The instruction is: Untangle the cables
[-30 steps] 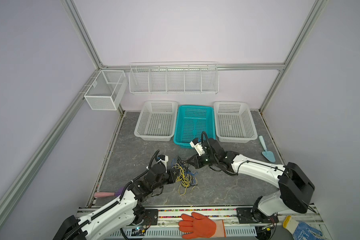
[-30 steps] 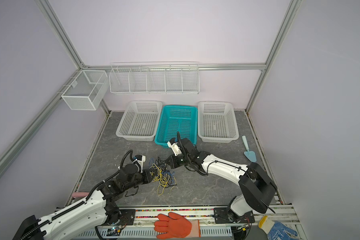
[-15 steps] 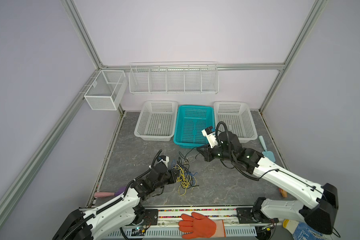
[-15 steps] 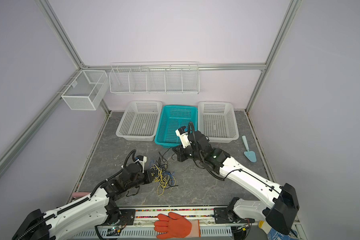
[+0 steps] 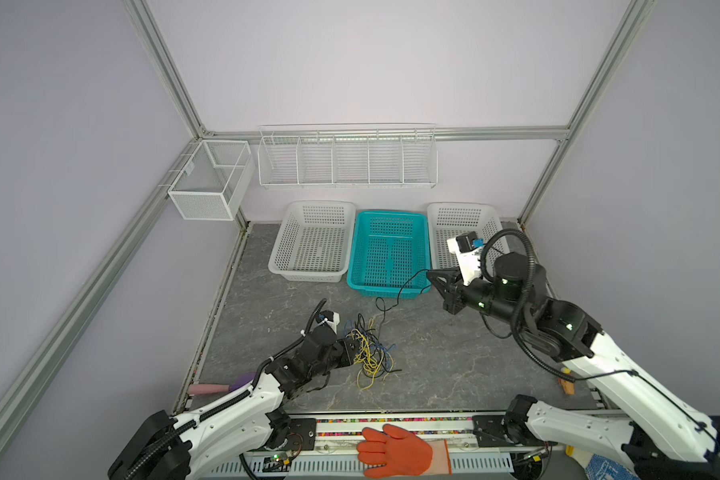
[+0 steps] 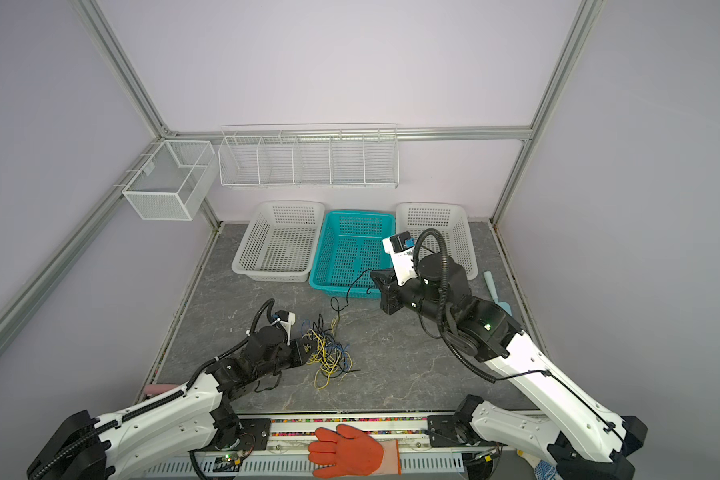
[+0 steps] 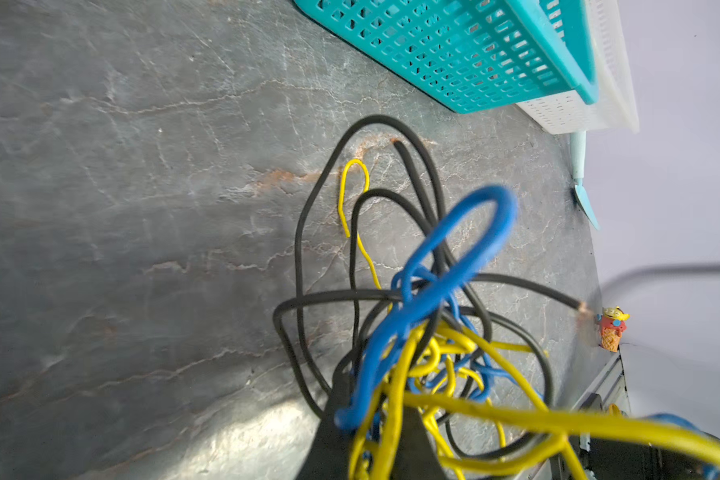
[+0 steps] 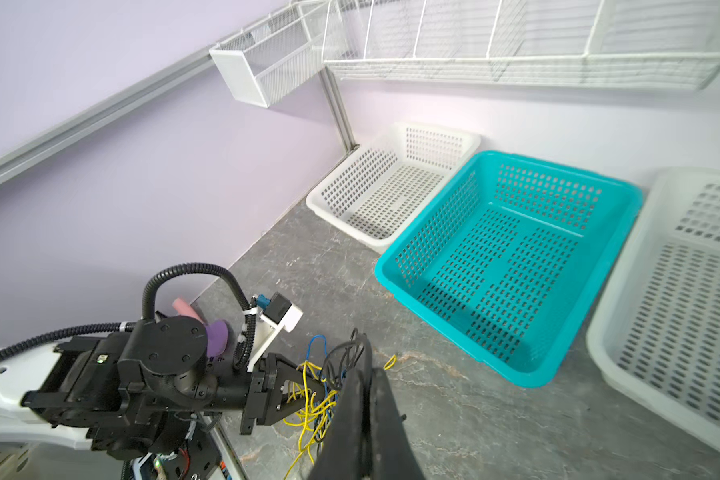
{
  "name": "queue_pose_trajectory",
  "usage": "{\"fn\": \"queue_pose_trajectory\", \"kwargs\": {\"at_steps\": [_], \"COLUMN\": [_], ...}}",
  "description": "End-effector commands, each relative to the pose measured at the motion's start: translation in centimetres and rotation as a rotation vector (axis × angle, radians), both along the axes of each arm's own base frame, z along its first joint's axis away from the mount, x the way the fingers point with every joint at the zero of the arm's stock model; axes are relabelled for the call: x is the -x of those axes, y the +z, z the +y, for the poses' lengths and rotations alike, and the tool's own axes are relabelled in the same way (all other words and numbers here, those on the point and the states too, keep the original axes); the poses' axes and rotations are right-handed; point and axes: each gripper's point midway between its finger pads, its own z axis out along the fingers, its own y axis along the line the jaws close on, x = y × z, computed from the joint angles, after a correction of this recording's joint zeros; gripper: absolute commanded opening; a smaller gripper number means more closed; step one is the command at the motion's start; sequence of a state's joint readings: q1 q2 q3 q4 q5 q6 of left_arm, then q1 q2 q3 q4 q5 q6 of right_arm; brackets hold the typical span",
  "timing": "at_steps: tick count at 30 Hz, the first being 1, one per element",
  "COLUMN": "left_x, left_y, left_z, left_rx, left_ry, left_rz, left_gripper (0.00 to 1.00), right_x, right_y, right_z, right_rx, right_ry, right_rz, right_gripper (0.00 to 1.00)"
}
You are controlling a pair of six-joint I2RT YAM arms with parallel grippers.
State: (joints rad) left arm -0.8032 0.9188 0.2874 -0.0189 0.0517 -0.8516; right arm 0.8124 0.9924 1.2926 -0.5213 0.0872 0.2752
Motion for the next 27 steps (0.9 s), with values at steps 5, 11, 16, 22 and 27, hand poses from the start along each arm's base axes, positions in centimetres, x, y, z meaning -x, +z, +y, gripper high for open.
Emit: {"fn": "queue_pose_trajectory", "kwargs": {"at_steps": [5,11,16,22,27], "left_x": [-0.5,-0.6,-0.8,-1.2,-1.3], "left_y": [-1.1,-1.3,-0.7,0.1,0.3], "left_z": [0.2,0.2,-0.1,-0.6,-0.9], "left_rx": [-0.053,-0.055,-0.043,-0.024,-0.019], "left_ry": [0.003,0.005,0.002,-0.003,-0.009], "left_rz": [0.001,0.000,-0.012,-0.029,-0.029], "left_gripper": [0.00,0.00,0.00,0.00,0.00], "right_x": [0.6,0.3,1.1,1.8,1.9], "right_y": [5.2,2.6,-1.4,-9.6,-15.7], "right_z": [-5.1,-6.9,-5.3,-2.0,-0.7], "right_rx": [0.019,0.056,0.052,0.077,0.103], "right_ry": [-0.145,-0.230,-0.130,-0.009,0.008], "right_rz": [-0.130,-0.068,0.032,0.256,0.409], "right_gripper": [0.07,0.07,0.06,0.08,0.09]}}
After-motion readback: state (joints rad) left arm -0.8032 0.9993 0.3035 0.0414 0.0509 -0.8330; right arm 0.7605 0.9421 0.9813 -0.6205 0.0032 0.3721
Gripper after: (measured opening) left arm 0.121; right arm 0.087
